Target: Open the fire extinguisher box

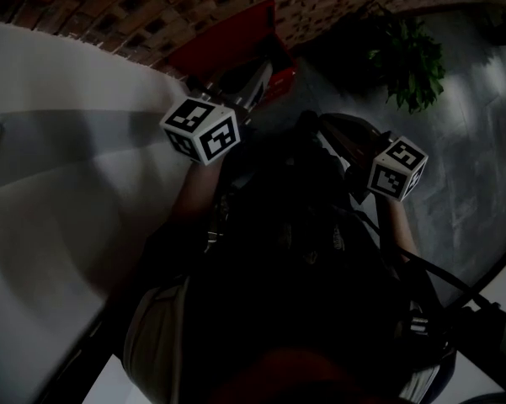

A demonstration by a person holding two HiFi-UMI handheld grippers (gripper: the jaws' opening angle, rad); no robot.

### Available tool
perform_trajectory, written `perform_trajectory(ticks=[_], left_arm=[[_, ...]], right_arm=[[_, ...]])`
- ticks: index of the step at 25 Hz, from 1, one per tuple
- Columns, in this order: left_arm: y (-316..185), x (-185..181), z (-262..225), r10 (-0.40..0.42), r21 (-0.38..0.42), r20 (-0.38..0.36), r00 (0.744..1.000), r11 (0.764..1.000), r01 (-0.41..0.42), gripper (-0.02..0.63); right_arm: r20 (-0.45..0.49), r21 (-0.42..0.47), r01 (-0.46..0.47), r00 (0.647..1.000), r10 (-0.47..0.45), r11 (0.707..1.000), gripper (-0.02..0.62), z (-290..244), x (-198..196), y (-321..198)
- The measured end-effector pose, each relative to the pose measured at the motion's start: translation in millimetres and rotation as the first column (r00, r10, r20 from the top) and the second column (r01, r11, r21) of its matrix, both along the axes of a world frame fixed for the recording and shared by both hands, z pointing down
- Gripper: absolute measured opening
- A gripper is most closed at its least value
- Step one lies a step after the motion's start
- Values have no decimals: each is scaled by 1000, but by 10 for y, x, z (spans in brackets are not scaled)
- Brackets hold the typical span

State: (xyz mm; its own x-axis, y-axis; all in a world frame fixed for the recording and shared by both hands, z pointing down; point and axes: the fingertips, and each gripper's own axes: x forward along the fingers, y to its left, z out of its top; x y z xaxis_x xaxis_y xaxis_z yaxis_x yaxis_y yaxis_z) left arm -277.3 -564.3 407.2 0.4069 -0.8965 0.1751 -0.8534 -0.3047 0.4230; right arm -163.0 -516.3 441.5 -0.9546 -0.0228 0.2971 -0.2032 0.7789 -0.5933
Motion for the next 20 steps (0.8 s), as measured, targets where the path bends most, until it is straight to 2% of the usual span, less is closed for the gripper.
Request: perform_trajectory(ticks=[4,11,15,20], left_arm=[[-42,301,-4,47,-13,-1,999,999,-47,0],[-153,800,-312,49,26,74,996,998,-51,2],[-172,1388,-401,76,33,118,990,996,-80,2],[-83,2331,-360,141,-8,132,981,990,-141,2]], right_arm=[[27,-36,-83,996,84,996,0,-25,297,-80],[129,-54,-184,973,189,981,0,-208,919,-154],[169,-58,-190,966,197,980,0,-291,1455,-92],[227,-73,-197,951,208,978,0,-355,2264,24]])
